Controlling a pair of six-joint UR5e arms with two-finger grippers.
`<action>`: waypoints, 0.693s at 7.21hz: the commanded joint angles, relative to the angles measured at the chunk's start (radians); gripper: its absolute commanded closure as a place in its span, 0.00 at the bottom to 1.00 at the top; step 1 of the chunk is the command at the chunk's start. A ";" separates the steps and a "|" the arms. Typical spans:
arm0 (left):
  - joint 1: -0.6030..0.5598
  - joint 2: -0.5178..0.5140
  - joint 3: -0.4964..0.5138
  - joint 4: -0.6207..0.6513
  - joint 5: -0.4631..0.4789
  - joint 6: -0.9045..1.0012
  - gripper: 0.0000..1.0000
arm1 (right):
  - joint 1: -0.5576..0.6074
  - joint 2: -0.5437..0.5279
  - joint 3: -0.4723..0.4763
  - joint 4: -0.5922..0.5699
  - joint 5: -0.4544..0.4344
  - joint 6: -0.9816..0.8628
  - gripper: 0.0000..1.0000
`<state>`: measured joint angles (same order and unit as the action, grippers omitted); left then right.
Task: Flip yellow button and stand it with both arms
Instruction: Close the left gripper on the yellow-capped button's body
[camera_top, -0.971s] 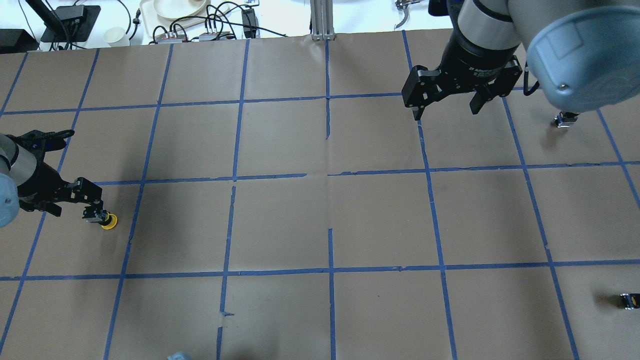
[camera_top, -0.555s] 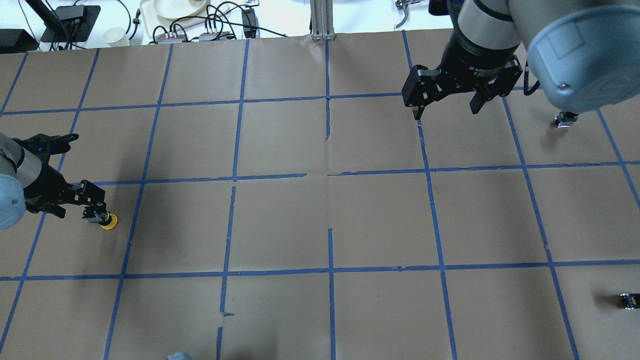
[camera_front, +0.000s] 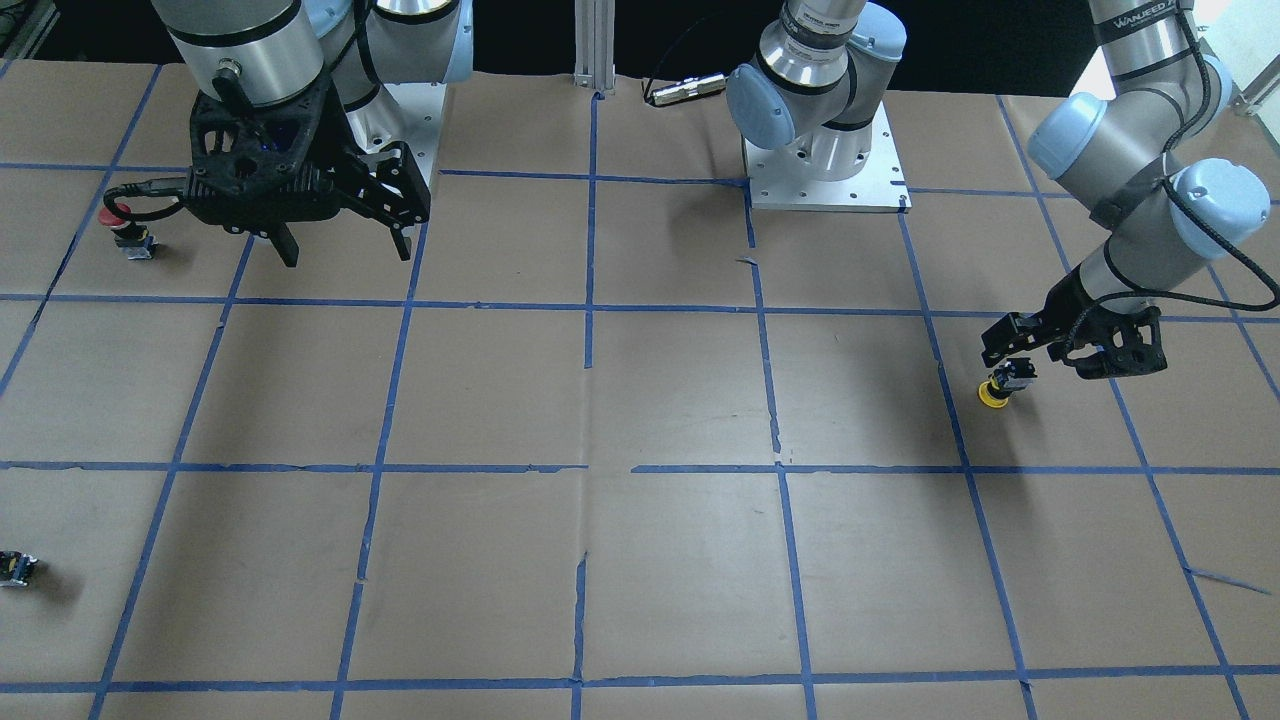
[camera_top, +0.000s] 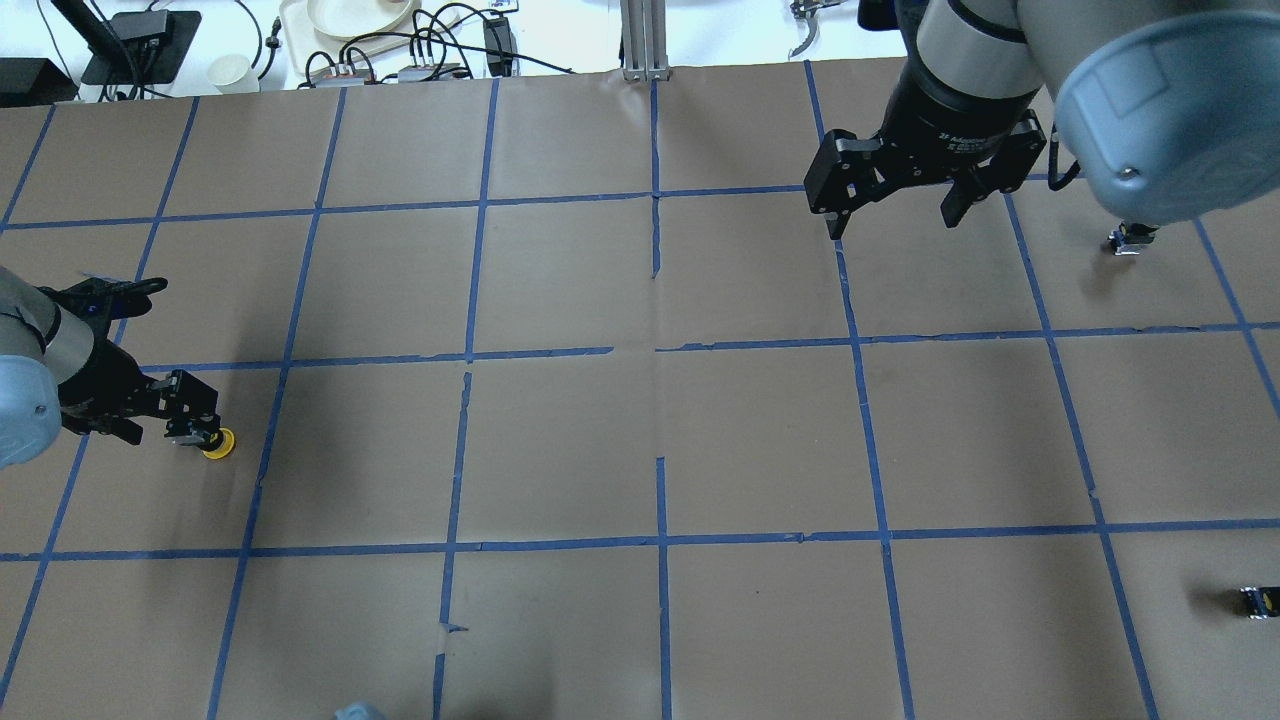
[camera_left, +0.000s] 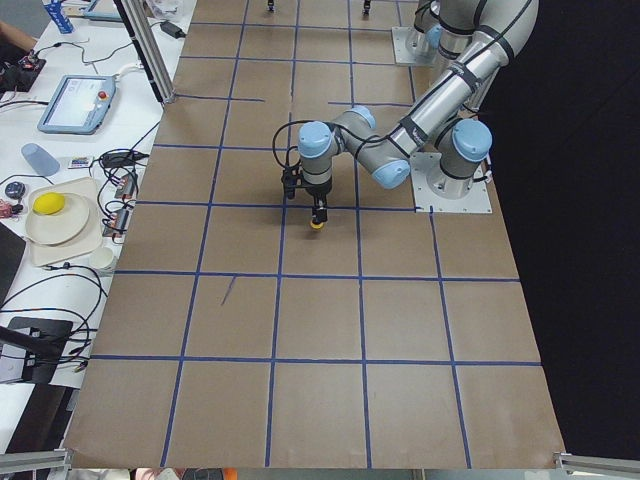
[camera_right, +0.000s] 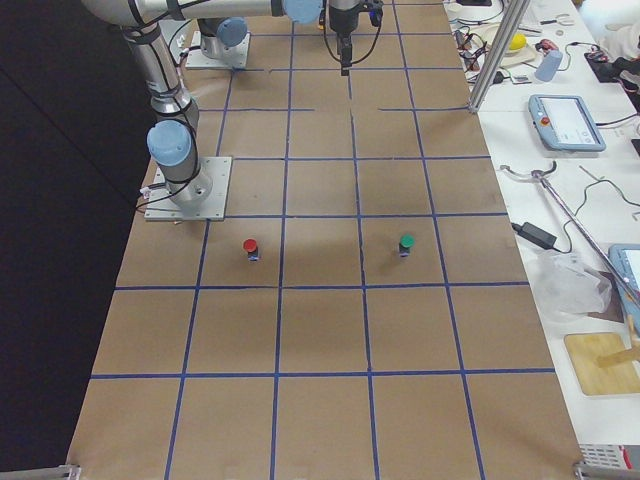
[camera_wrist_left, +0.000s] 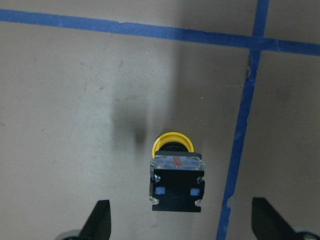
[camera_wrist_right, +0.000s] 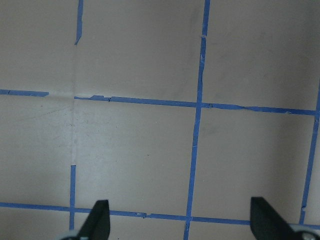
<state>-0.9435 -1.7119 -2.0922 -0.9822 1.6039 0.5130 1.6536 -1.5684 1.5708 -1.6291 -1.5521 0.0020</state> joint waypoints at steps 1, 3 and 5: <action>0.000 -0.014 0.000 0.002 0.001 -0.001 0.34 | 0.000 0.001 0.000 0.000 -0.005 0.006 0.00; 0.000 -0.020 0.004 0.002 0.001 0.007 0.36 | 0.000 0.001 0.000 0.000 -0.005 0.001 0.00; 0.000 -0.028 0.011 0.002 0.002 0.009 0.36 | 0.000 0.001 0.000 -0.002 -0.003 0.000 0.00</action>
<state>-0.9434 -1.7350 -2.0852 -0.9804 1.6049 0.5206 1.6536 -1.5677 1.5708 -1.6302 -1.5560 0.0025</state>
